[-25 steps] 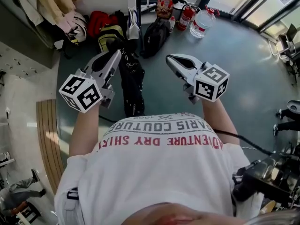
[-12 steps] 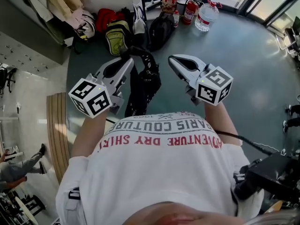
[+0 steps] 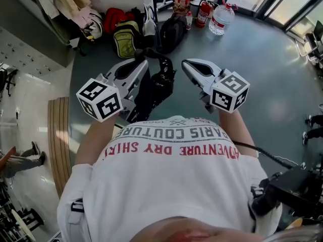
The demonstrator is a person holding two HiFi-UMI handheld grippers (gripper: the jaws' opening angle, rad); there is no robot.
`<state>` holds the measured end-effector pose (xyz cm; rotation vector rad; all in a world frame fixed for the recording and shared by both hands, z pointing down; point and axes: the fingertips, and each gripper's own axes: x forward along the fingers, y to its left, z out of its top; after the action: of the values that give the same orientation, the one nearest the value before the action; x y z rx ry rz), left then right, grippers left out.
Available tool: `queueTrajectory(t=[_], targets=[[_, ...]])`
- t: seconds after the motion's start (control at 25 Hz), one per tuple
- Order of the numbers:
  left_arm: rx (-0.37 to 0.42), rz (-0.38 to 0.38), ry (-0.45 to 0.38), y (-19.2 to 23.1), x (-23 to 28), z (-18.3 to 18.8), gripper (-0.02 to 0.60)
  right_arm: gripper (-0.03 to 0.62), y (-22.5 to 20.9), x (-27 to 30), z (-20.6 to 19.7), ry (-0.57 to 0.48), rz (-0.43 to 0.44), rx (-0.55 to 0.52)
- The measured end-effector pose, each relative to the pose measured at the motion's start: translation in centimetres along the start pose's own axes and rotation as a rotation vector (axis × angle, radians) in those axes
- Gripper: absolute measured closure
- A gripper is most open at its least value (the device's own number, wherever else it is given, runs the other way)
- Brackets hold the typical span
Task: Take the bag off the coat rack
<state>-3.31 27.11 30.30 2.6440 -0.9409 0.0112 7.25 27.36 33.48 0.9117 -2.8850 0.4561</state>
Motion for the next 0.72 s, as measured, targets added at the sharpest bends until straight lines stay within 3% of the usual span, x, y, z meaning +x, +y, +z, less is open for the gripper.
queueTrajectory(t=[0.72], targets=[[0.015,0.009,0.020,-0.7,-0.4,0.5,0.561,0.592,0.6,0.9,0.7,0.001,0.044,-0.012]])
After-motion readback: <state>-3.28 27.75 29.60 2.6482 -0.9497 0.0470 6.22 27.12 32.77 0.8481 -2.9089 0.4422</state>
